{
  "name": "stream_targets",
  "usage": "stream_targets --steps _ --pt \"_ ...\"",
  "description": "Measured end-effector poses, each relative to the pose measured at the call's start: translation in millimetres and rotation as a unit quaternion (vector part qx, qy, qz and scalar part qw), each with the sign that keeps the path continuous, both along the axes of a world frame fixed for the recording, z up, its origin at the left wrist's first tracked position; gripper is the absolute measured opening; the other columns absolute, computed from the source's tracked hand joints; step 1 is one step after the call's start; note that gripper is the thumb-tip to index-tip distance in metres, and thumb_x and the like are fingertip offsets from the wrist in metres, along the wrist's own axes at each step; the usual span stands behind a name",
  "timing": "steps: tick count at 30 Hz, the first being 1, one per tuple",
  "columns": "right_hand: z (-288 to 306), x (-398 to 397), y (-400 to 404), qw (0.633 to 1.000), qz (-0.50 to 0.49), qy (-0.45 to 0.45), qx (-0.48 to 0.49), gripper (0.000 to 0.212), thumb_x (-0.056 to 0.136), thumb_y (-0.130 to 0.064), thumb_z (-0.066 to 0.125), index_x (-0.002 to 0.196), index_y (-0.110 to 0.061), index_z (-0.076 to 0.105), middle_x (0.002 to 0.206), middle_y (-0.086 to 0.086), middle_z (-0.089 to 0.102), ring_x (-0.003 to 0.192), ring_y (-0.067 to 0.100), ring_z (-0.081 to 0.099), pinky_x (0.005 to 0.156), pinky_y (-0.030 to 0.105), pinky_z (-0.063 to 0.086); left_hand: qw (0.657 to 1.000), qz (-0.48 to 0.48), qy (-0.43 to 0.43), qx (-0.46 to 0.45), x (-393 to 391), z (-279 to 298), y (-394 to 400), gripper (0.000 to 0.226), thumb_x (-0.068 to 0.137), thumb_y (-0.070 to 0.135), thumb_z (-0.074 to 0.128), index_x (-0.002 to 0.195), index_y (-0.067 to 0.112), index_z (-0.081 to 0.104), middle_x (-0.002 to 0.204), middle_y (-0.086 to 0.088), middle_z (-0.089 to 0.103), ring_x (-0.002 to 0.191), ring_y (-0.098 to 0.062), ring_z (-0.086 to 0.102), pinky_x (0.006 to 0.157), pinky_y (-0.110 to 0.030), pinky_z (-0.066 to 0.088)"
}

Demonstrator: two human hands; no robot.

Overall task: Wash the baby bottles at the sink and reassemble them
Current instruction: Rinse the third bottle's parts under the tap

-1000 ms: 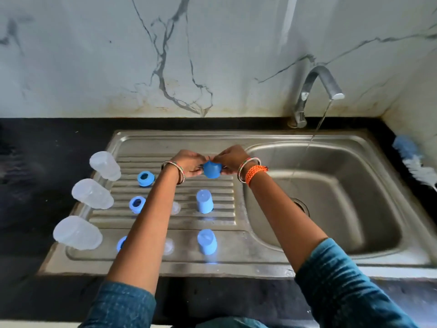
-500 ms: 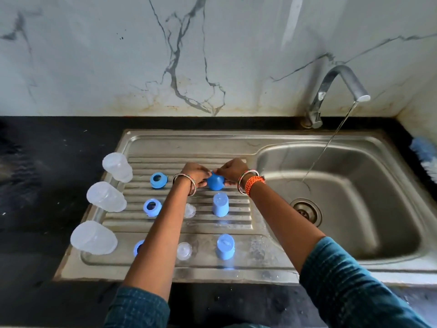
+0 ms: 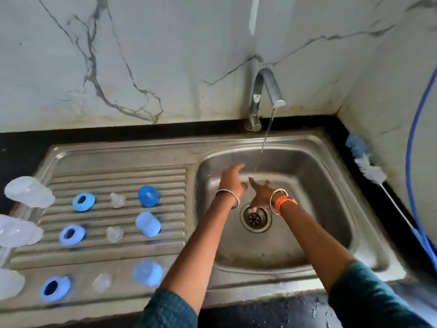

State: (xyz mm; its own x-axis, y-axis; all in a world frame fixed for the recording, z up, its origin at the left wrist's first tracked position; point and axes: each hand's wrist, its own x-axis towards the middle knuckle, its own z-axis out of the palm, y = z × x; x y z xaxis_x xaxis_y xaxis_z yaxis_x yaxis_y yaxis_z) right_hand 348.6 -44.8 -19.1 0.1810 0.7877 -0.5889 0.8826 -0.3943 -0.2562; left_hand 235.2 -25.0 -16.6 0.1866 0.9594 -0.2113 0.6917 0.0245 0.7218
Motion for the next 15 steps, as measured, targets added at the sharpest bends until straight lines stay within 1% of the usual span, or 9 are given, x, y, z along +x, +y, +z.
stream_targets --steps 1,2,4,6,8,9,10,12,15 --pt "-9.8 16.6 1.6 0.997 -0.001 -0.024 -0.080 0.100 0.080 -0.040 0.070 0.152 -0.015 0.006 0.155 0.026 0.009 0.141 0.045 0.017 0.113 0.048 0.026 0.994 -0.045 0.071 -0.068 15.5 -14.2 0.9 0.082 0.077 0.016 0.072 0.147 0.017 0.030 0.155 -0.021 0.016 0.144 -0.034 0.014 0.114 -0.043 0.022" --pt "-14.1 26.5 5.1 0.996 -0.015 -0.022 -0.085 0.112 0.079 -0.050 0.069 0.151 -0.019 -0.010 0.155 0.027 -0.011 0.142 0.048 -0.002 0.115 0.055 0.015 0.991 -0.044 0.097 -0.076 23.5 -23.8 2.6 0.091 0.078 0.022 0.072 0.151 0.021 0.017 0.157 -0.019 0.000 0.146 -0.034 -0.002 0.115 -0.045 0.016" --pt "-17.5 38.6 15.1 0.990 -0.098 0.035 0.100 0.110 0.079 -0.042 0.071 0.151 -0.023 -0.011 0.152 0.022 -0.027 0.139 0.049 -0.019 0.112 0.061 0.010 0.998 0.060 0.034 0.015 37.5 -33.1 10.7 0.081 0.081 0.018 0.069 0.148 0.016 0.024 0.157 -0.019 0.010 0.145 -0.030 0.005 0.113 -0.035 0.017" --pt "-27.3 47.6 24.8 0.951 -0.129 0.020 0.279 0.095 0.079 -0.019 0.067 0.152 -0.022 0.006 0.157 0.017 -0.012 0.144 0.042 -0.006 0.110 0.055 0.021 0.987 0.130 0.012 0.094 44.4 -40.1 20.8 0.082 0.081 0.012 0.068 0.149 0.016 0.022 0.156 -0.019 0.012 0.145 -0.029 0.009 0.113 -0.030 0.018" --pt "-40.6 55.3 25.3 0.993 -0.023 0.031 0.111 0.077 0.082 -0.014 0.064 0.149 -0.011 0.025 0.147 0.024 0.031 0.131 0.041 0.037 0.107 0.051 0.035 0.996 -0.008 0.090 0.009 48.4 -50.3 31.1 0.097 0.082 0.019 0.070 0.152 0.021 0.003 0.158 -0.015 0.000 0.146 -0.029 0.005 0.116 -0.035 0.016" --pt "-49.3 59.9 25.9 0.998 -0.021 0.055 -0.019 0.064 0.084 -0.014 0.063 0.143 -0.004 0.038 0.127 0.025 0.051 0.109 0.039 0.055 0.102 0.049 0.042 0.978 -0.117 0.143 -0.101 48.7 -55.8 33.8 0.103 0.082 0.025 0.070 0.151 0.026 -0.007 0.159 -0.012 -0.007 0.146 -0.029 0.004 0.117 -0.038 0.017" --pt "-54.4 63.3 26.8 0.995 -0.045 0.069 -0.054 0.054 0.086 -0.015 0.061 0.136 -0.001 0.047 0.116 0.023 0.057 0.099 0.037 0.059 0.100 0.047 0.044 0.953 -0.168 0.169 -0.188 48.1 -60.9 35.4 0.107 0.083 0.030 0.069 0.149 0.030 -0.015 0.158 -0.010 -0.014 0.146 -0.030 0.003 0.116 -0.043 0.018" --pt "-51.5 70.0 46.8 0.988 -0.115 0.072 0.079 0.046 0.087 -0.016 0.058 0.130 -0.002 0.051 0.128 0.022 0.054 0.116 0.039 0.052 0.102 0.043 0.042 0.970 -0.107 0.149 -0.160 47.4 -68.3 42.4 0.106 0.085 0.025 0.067 0.148 0.029 -0.019 0.157 -0.009 -0.018 0.146 -0.032 0.001 0.115 -0.049 0.021" --pt "-23.0 68.0 86.7 0.949 -0.117 0.127 0.264 0.039 0.090 -0.015 0.055 0.124 0.002 0.054 0.128 0.023 0.056 0.120 0.036 0.051 0.100 0.035 0.037 0.997 -0.007 0.043 -0.064 49.1 -70.5 54.8 0.103 0.084 0.011 0.067 0.150 0.018 -0.013 0.159 -0.009 -0.010 0.146 -0.028 -0.004 0.118 -0.039 0.012"
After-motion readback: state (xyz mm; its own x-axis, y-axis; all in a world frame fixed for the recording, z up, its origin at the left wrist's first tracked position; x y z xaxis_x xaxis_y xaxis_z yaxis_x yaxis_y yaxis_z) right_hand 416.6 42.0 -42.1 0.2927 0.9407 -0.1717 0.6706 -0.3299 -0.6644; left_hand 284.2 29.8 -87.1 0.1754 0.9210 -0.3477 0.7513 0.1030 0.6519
